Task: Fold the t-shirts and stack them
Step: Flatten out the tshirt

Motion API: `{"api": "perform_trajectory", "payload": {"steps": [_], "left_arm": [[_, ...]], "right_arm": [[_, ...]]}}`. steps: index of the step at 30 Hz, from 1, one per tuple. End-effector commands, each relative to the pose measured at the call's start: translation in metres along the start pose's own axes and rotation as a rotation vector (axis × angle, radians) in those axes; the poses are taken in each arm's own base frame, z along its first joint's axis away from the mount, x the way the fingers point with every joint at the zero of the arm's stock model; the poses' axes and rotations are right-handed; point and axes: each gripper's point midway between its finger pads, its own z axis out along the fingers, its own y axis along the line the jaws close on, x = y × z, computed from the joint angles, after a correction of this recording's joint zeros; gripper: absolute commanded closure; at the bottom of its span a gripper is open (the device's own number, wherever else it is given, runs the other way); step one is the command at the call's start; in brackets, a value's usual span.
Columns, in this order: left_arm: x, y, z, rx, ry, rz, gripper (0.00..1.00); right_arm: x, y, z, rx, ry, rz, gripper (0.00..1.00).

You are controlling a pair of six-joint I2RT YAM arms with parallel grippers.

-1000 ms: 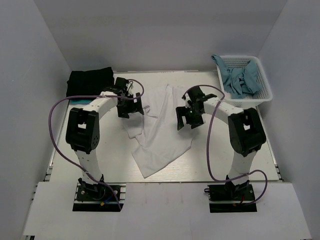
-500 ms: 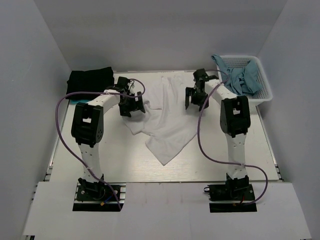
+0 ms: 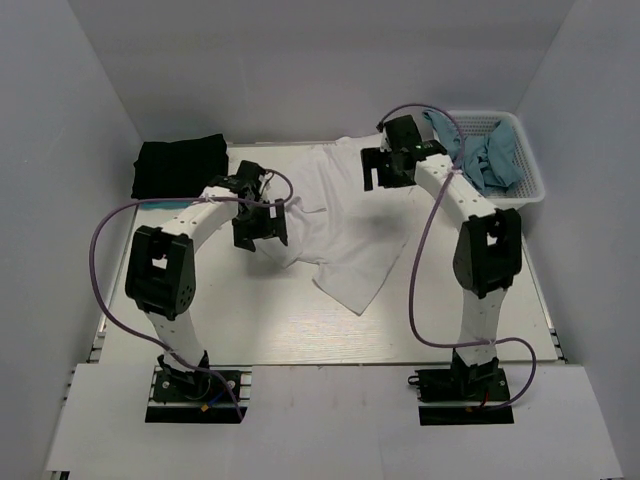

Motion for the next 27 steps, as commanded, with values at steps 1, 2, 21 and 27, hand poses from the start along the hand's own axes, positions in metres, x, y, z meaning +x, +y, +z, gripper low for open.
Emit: {"api": "perform_trajectory", "payload": {"steps": [1, 2, 21, 27], "left_arm": [[0.028, -0.030, -0.008, 0.064, 0.047, 0.014, 0.00], [0.031, -0.035, -0.008, 0.076, 0.056, 0.025, 0.00], [0.047, -0.031, 0.042, -0.009, 0.084, 0.127, 0.46], [0.045, -0.037, 0.052, 0.043, 0.057, 0.153, 0.77]], "right_arm": [[-0.014, 0.012, -0.038, 0.012, -0.087, 0.015, 0.10], [-0.008, 0.007, -0.040, 0.047, -0.075, 0.051, 0.10], [0.149, 0.025, -0.097, 0.030, 0.173, 0.249, 0.11], [0.207, 0.062, -0.093, -0.046, 0.312, 0.151, 0.11]]}}
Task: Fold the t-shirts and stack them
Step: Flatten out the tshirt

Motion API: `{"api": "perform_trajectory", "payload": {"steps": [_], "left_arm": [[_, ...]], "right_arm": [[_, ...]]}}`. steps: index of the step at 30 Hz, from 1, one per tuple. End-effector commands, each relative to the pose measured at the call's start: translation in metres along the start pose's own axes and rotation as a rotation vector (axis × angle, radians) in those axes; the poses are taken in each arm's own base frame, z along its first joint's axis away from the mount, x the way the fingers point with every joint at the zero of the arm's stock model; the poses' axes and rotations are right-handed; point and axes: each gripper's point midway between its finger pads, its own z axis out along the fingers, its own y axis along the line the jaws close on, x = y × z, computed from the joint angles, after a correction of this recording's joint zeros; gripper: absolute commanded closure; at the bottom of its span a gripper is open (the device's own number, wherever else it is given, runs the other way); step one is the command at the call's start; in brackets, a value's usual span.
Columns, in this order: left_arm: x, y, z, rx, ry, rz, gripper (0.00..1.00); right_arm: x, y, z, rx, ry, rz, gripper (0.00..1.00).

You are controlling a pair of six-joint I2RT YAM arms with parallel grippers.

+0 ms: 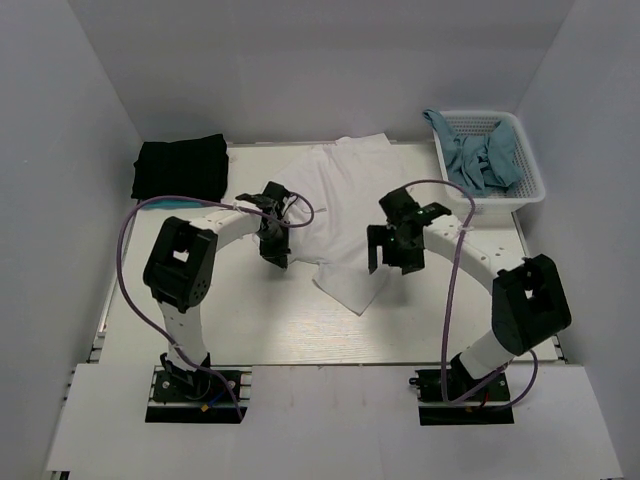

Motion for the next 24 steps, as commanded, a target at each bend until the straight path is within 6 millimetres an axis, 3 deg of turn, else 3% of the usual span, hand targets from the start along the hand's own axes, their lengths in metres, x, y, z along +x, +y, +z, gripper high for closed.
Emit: {"api": "perform_trajectory", "payload": {"steps": [1, 2, 5, 9, 10, 15, 19, 24], "left_arm": [[-0.007, -0.011, 0.003, 0.059, -0.033, 0.037, 0.86], [-0.004, -0.013, 0.007, 0.069, -0.015, 0.036, 1.00], [-0.003, -0.019, 0.002, 0.103, -0.012, 0.038, 1.00], [0.007, -0.021, -0.025, 0.168, -0.017, 0.012, 1.00], [0.004, -0.026, -0.039, 0.191, -0.044, 0.010, 1.00], [0.019, -0.020, -0.064, 0.172, -0.050, -0.004, 1.00], [0.020, -0.019, -0.077, 0.167, -0.093, -0.030, 1.00], [0.015, -0.015, -0.083, 0.156, -0.122, -0.055, 1.00]], "right_arm": [[0.026, 0.020, 0.002, -0.051, 0.050, -0.034, 0.11], [0.036, 0.032, 0.001, -0.091, 0.080, -0.056, 0.11], [0.055, 0.052, 0.003, -0.137, 0.111, -0.112, 0.12], [0.085, 0.073, 0.014, -0.162, 0.159, -0.226, 0.19], [0.089, 0.074, 0.017, -0.156, 0.165, -0.237, 0.19], [0.108, 0.078, 0.037, -0.105, 0.162, -0.272, 0.24], [0.110, 0.051, 0.054, 0.056, 0.116, -0.253, 0.26], [0.113, 0.018, 0.058, 0.214, 0.096, -0.231, 0.30]]}}
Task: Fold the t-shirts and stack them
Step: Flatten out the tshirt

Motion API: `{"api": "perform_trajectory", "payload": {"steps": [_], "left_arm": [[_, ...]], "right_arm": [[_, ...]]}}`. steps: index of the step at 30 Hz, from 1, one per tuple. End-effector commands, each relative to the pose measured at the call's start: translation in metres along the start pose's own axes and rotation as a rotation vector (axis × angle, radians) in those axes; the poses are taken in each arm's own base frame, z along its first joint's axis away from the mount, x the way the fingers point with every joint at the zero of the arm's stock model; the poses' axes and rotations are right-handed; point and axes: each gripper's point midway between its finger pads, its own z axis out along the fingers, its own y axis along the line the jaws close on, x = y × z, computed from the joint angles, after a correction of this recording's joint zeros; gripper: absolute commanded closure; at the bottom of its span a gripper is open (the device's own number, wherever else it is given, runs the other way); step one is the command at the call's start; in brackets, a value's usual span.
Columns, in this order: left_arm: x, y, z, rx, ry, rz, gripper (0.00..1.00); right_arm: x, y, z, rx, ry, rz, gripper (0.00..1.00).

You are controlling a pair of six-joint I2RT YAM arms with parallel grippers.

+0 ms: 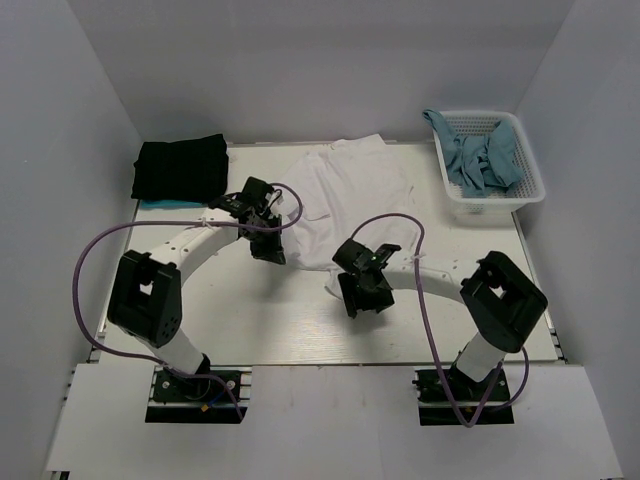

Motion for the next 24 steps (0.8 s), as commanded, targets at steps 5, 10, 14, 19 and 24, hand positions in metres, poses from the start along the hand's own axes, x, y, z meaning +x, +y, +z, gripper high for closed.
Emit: {"api": "perform_trajectory", "payload": {"steps": [5, 10, 14, 19, 24], "left_arm": [[-0.010, -0.004, -0.027, 0.006, -0.091, -0.049, 1.00], [-0.013, -0.003, -0.045, -0.011, -0.149, -0.076, 1.00], [-0.025, 0.002, -0.066, -0.060, -0.215, -0.094, 1.00], [-0.059, 0.008, -0.113, -0.151, -0.384, -0.125, 1.00], [-0.099, 0.009, -0.179, -0.222, -0.598, -0.151, 1.00]], "right_arm": [[0.016, -0.038, 0.023, 0.167, -0.028, 0.044, 0.61], [0.008, -0.047, 0.021, 0.213, -0.084, 0.079, 1.00], [-0.024, -0.060, -0.021, 0.260, -0.263, 0.166, 1.00], [-0.068, -0.082, -0.119, 0.263, -0.562, 0.298, 1.00], [-0.106, -0.108, -0.223, 0.302, -0.841, 0.360, 1.00]]}}
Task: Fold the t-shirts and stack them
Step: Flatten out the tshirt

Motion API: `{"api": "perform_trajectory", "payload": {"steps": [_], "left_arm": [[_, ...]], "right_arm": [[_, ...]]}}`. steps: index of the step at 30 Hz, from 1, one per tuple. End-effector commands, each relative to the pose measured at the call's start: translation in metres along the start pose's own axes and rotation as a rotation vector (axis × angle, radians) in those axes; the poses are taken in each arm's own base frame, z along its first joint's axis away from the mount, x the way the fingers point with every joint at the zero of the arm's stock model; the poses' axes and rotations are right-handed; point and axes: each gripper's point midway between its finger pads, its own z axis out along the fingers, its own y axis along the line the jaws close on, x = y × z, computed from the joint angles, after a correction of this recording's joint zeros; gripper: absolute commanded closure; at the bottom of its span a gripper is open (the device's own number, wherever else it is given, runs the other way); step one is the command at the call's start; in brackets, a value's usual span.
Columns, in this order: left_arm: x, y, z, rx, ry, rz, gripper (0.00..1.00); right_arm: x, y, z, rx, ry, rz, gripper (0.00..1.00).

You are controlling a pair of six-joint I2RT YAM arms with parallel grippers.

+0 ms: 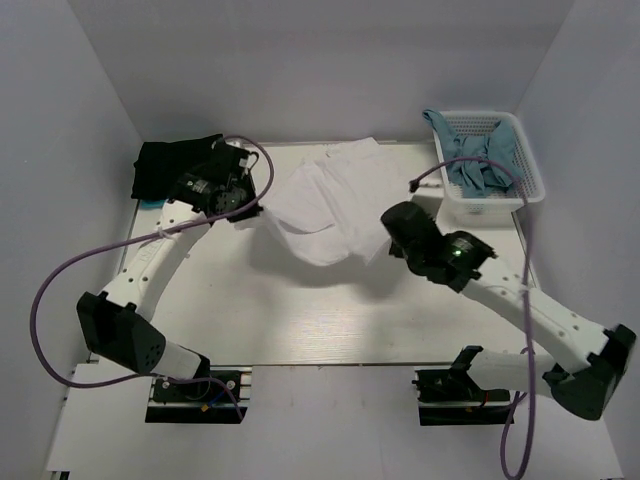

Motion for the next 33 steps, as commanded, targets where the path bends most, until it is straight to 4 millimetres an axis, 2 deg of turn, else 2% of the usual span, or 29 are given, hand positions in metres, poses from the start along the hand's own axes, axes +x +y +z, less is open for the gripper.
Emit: {"api": "perform_trajectory", "payload": {"steps": [1, 3, 5, 6, 7, 8, 9, 12, 13, 14, 15, 16, 17, 18, 19, 20, 21, 22, 23, 24, 25, 27, 29, 32, 33], "left_arm": [[-0.067, 0.004, -0.067, -0.035, -0.265, -0.044, 1.00], [-0.096, 0.002, -0.100, -0.036, -0.381, -0.071, 1.00], [-0.114, 0.007, -0.124, -0.064, -0.455, -0.073, 1.00], [-0.130, 0.004, -0.153, -0.042, -0.528, -0.086, 1.00], [-0.134, 0.008, -0.166, -0.054, -0.551, -0.095, 1.00], [-0.148, 0.010, -0.195, -0.055, -0.627, -0.124, 1.00], [-0.151, 0.011, -0.210, -0.043, -0.656, -0.113, 1.00], [-0.163, 0.007, -0.260, 0.030, -0.771, -0.099, 1.00], [-0.166, 0.005, -0.284, 0.083, -0.833, -0.116, 1.00], [-0.167, -0.001, -0.303, 0.140, -0.870, -0.097, 1.00], [-0.167, -0.004, -0.318, 0.179, -0.900, -0.080, 1.00], [-0.165, -0.008, -0.332, 0.227, -0.922, -0.075, 1.00], [-0.161, -0.008, -0.357, 0.272, -0.964, -0.079, 1.00], [-0.159, -0.006, -0.369, 0.287, -0.988, -0.085, 1.00], [-0.158, -0.005, -0.381, 0.312, -1.014, -0.088, 1.00], [-0.147, -0.002, -0.408, 0.377, -1.067, -0.098, 1.00], [-0.143, 0.001, -0.417, 0.393, -1.081, -0.112, 1.00], [-0.139, -0.001, -0.422, 0.422, -1.085, -0.100, 1.00], [-0.135, -0.001, -0.427, 0.440, -1.091, -0.093, 1.00], [-0.134, -0.004, -0.431, 0.463, -1.091, -0.095, 1.00], [-0.127, -0.007, -0.443, 0.511, -1.098, -0.074, 1.00], [-0.117, -0.011, -0.453, 0.572, -1.094, -0.057, 1.00], [-0.103, -0.016, -0.470, 0.654, -1.103, -0.029, 1.00], [-0.093, -0.016, -0.478, 0.699, -1.102, -0.028, 1.00], [-0.085, -0.015, -0.487, 0.726, -1.110, -0.014, 1.00]], "right_arm": [[-0.072, -0.032, -0.038, 0.102, -0.221, 0.038, 1.00], [-0.113, -0.038, -0.064, 0.117, -0.326, 0.048, 1.00], [-0.141, -0.045, -0.081, 0.138, -0.405, 0.054, 1.00], [-0.171, -0.051, -0.107, 0.131, -0.477, 0.074, 1.00], [-0.185, -0.058, -0.122, 0.140, -0.524, 0.109, 1.00], [-0.201, -0.061, -0.135, 0.135, -0.574, 0.110, 1.00], [-0.220, -0.068, -0.159, 0.118, -0.627, 0.115, 1.00], [-0.261, -0.080, -0.211, 0.033, -0.787, 0.190, 1.00], [-0.266, -0.079, -0.221, 0.008, -0.809, 0.117, 1.00], [-0.275, -0.082, -0.236, -0.021, -0.841, 0.130, 1.00], [-0.279, -0.077, -0.243, -0.072, -0.853, 0.127, 1.00], [-0.291, -0.075, -0.266, -0.134, -0.900, 0.068, 1.00], [-0.293, -0.071, -0.269, -0.160, -0.905, 0.047, 1.00], [-0.294, -0.061, -0.275, -0.218, -0.914, 0.005, 1.00], [-0.301, -0.068, -0.297, -0.256, -0.957, 0.015, 1.00], [-0.305, -0.060, -0.322, -0.376, -1.007, -0.011, 1.00], [-0.304, -0.064, -0.325, -0.377, -1.013, -0.006, 1.00], [-0.304, -0.064, -0.340, -0.434, -1.045, -0.004, 1.00], [-0.303, -0.058, -0.347, -0.486, -1.059, -0.027, 1.00], [-0.301, -0.062, -0.358, -0.517, -1.083, -0.028, 1.00], [-0.298, -0.060, -0.369, -0.573, -1.103, -0.039, 1.00], [-0.290, -0.057, -0.389, -0.677, -1.129, -0.061, 1.00], [-0.285, -0.054, -0.394, -0.718, -1.126, -0.070, 1.00], [-0.279, -0.053, -0.408, -0.785, -1.141, -0.084, 1.00], [-0.276, -0.051, -0.411, -0.811, -1.139, -0.092, 1.00]]}}
